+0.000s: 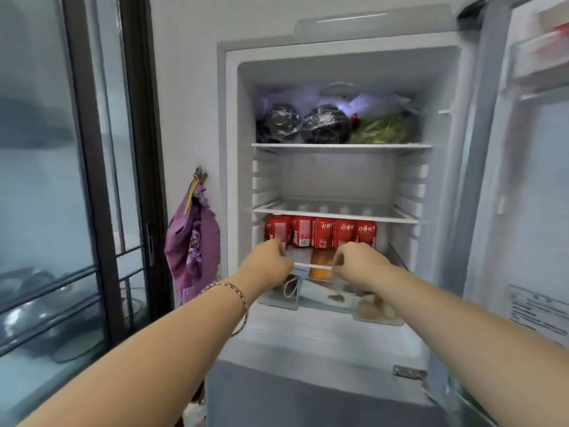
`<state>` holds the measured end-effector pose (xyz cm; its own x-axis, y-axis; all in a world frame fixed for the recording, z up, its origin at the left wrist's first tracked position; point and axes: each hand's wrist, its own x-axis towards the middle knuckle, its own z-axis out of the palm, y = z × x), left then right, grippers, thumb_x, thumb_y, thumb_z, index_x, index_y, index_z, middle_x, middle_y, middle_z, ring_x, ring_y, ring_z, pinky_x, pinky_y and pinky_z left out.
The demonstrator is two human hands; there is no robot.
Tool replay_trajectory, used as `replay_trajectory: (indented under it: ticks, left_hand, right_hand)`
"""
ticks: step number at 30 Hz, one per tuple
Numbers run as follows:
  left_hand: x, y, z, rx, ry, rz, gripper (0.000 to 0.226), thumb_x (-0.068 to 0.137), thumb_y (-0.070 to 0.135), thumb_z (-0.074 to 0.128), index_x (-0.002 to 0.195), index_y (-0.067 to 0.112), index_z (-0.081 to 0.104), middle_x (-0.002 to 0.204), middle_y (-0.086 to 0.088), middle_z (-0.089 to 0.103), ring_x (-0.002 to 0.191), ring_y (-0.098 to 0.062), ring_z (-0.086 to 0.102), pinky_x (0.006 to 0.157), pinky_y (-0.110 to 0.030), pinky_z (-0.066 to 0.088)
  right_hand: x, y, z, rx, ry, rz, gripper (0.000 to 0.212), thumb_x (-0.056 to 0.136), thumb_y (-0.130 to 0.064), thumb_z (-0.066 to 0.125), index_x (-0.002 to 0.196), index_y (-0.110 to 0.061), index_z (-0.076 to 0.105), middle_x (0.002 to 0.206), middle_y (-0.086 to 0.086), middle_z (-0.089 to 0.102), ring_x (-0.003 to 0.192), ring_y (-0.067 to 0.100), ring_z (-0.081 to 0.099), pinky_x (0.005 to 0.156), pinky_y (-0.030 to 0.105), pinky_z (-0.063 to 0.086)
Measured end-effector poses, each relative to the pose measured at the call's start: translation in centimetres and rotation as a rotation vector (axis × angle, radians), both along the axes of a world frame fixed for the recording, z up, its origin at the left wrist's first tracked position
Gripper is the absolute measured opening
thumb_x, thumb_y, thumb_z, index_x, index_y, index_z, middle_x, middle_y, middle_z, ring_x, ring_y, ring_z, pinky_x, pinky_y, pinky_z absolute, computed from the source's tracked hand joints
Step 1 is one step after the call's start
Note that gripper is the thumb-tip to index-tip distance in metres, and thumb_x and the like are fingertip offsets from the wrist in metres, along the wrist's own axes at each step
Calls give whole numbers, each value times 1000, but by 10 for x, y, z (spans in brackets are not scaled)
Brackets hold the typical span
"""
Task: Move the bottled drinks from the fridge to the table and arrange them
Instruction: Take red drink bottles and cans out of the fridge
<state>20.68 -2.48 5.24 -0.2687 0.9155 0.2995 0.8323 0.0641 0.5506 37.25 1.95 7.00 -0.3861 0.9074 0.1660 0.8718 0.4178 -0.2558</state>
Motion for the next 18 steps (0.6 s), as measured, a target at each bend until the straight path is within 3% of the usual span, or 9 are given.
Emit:
replay_trajectory:
  ticks: [4, 8, 12, 14, 18]
  left_hand:
    - [-25, 76, -9, 5, -75, 6, 27, 87, 15, 52, 114, 11, 53, 107, -8, 59, 90, -23, 58, 77, -32, 49]
    - [-43, 140, -20, 19, -105, 5, 41, 86, 19, 56, 125, 11, 45, 121, -11, 52, 104, -28, 57, 92, -40, 49]
    - [-64, 206, -29, 35, -132, 16, 73, 84, 19, 63, 142, 8, 20, 146, -14, 23, 133, -30, 33, 111, -40, 32]
    - [-73, 233, -34, 36, -100, 57, 81, 83, 22, 66, 143, 6, 14, 149, -16, 15, 138, -32, 22, 114, -41, 26]
    - [-86, 273, -44, 59, -68, 93, 74, 84, 33, 64, 138, 1, 25, 141, -20, 28, 132, -32, 28, 113, -39, 27]
  right_hand:
    - [-25, 78, -17, -27, 13, -36, 20, 89, -19, 55, 106, -15, 65, 110, 3, 65, 99, 22, 61, 82, 31, 49]
    - [-49, 136, -32, -15, 6, -78, 23, 90, -17, 53, 111, -14, 62, 111, 4, 63, 100, 22, 60, 83, 33, 51]
    - [-81, 196, -41, 5, 48, -110, 35, 90, -28, 54, 122, -13, 54, 122, 7, 53, 108, 26, 56, 92, 37, 49]
    - [-95, 222, -47, 13, 90, -156, 42, 91, -30, 54, 127, -11, 47, 127, 10, 47, 113, 28, 52, 94, 36, 46]
    - [-116, 262, -58, 59, 193, -252, 54, 92, -33, 53, 135, -7, 37, 137, 17, 39, 128, 32, 39, 103, 37, 39]
